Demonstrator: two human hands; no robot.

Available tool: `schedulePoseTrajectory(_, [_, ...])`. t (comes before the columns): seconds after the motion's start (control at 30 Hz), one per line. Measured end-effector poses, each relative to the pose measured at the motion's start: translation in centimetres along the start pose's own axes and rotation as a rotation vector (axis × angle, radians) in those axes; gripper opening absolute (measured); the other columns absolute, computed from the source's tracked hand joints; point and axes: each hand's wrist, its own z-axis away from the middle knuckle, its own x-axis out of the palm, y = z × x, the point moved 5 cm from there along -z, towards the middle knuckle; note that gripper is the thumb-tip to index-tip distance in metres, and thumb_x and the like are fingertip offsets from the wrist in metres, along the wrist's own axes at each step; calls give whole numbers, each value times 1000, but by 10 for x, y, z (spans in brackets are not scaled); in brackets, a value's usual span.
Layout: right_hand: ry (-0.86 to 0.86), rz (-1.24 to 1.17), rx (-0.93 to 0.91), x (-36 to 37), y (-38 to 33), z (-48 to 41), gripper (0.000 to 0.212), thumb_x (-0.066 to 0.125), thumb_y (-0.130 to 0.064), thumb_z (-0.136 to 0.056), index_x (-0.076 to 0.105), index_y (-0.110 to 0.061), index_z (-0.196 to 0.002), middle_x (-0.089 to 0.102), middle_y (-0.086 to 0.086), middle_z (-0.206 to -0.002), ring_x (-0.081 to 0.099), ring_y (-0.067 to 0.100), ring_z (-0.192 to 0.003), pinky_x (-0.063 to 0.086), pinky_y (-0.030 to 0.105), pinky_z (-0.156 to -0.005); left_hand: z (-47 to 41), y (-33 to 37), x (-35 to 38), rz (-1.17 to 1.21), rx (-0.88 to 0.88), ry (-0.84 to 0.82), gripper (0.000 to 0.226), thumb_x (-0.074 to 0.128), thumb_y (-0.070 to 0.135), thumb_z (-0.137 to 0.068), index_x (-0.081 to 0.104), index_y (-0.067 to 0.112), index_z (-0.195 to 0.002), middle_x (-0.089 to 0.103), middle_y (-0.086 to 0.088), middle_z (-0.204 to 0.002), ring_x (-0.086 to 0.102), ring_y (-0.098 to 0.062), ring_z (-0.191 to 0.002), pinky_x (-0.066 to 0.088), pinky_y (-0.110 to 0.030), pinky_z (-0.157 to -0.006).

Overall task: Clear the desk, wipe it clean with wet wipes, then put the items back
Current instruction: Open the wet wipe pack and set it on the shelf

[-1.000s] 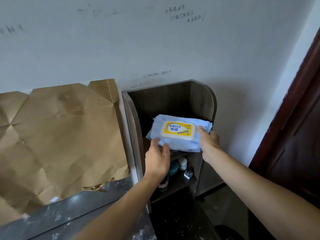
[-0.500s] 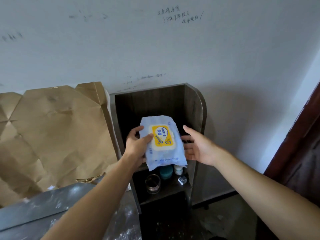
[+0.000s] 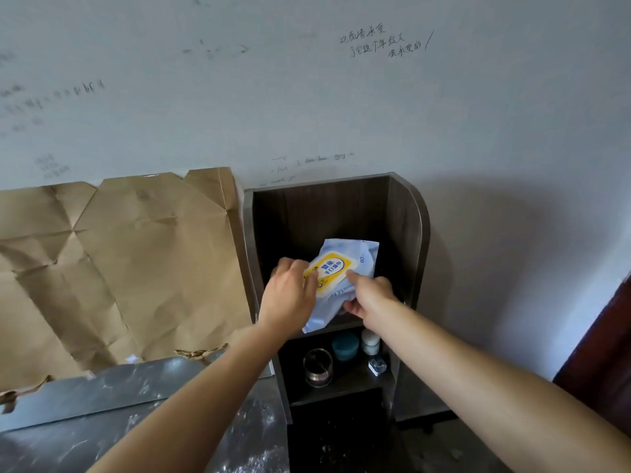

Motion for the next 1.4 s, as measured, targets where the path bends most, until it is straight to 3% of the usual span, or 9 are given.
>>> schedulePoseTrajectory(0.23, [127, -178, -23, -2, 14, 5, 16, 57, -10, -93, 55, -6, -108, 62, 12, -98, 66, 26, -78, 54, 23, -44, 13, -4, 13, -167, 133, 20, 32, 41, 20, -92, 59, 0, -109, 55, -18, -111, 54, -38, -98, 48, -45, -82])
schedulePoseTrajectory(0.47, [-288, 225, 198, -8, 18, 16, 16, 55, -2, -91, 56, 0, -107, 72, 21, -86, 71, 26, -67, 55, 25, -48, 12, -15, 36, -482, 166, -213, 40, 50, 15, -90, 42, 8, -128, 47, -9, -129, 44, -25, -123, 39, -30, -99])
schedulePoseTrajectory(0.57, [-351, 665, -7, -25, -2, 19, 16, 61, -16, -89, 61, -1, -96, 73, 13, -74, 66, 16, -54, 46, 20, -41, 15, -21, 44, -501, 188, -198, 45, 54, 10, -85, 45, 1, -128, 51, -15, -126, 48, -30, -120, 40, -34, -100])
schedulePoseTrajectory(0.67, [-150, 875, -614, -19, -45, 12, 14, 65, -19, -86, 65, -12, -73, 69, 1, -62, 62, 11, -50, 51, 28, -50, 19, -27, 50, -479, 201, -187, 60, 72, 4, -62, 56, -10, -118, 60, -24, -113, 61, -39, -104, 52, -41, -89])
schedulePoseTrajectory(0.73, [-124, 1024, -911, -4, -62, 8, 3, 69, -20, -83, 70, -18, -85, 71, -5, -78, 65, 8, -71, 55, 33, -69, 23, -28, 53, -508, 201, -185, 69, 75, 6, -52, 58, -12, -116, 62, -28, -111, 63, -41, -102, 54, -44, -86])
schedulePoseTrajectory(0.87, [-362, 1551, -796, 17, -40, -22, 58, 68, -47, -80, 54, -24, -131, 51, -3, -137, 51, 19, -119, 44, 35, -93, 29, -28, 58, -565, 237, -176, 61, 55, 11, -62, 57, -13, -118, 60, -31, -115, 62, -42, -106, 53, -44, -88])
schedulePoseTrajectory(1.07, [-388, 1719, -920, 15, -32, -27, 59, 47, -57, -90, 44, -25, -139, 36, -1, -151, 45, 21, -129, 43, 39, -97, 30, -30, 59, -538, 206, -171, 63, 32, 13, -70, 54, -13, -122, 60, -31, -117, 61, -40, -109, 53, -42, -91])
schedulePoseTrajectory(1.27, [-254, 1654, -1086, 17, -44, -23, 41, 34, -45, -99, 63, -18, -110, 68, 6, -105, 63, 30, -95, 48, 39, -72, 26, -32, 59, -464, 140, -155, 68, 24, 12, -68, 52, -13, -124, 60, -29, -118, 61, -38, -110, 51, -41, -92])
schedulePoseTrajectory(1.4, [-67, 1453, -980, 24, -76, -29, 50, 32, -51, -98, 61, -14, -81, 59, 4, -73, 59, 28, -72, 37, 33, -57, 26, -35, 60, -397, 165, -161, 64, 46, 15, -76, 41, -11, -134, 51, -32, -128, 51, -42, -121, 42, -43, -102])
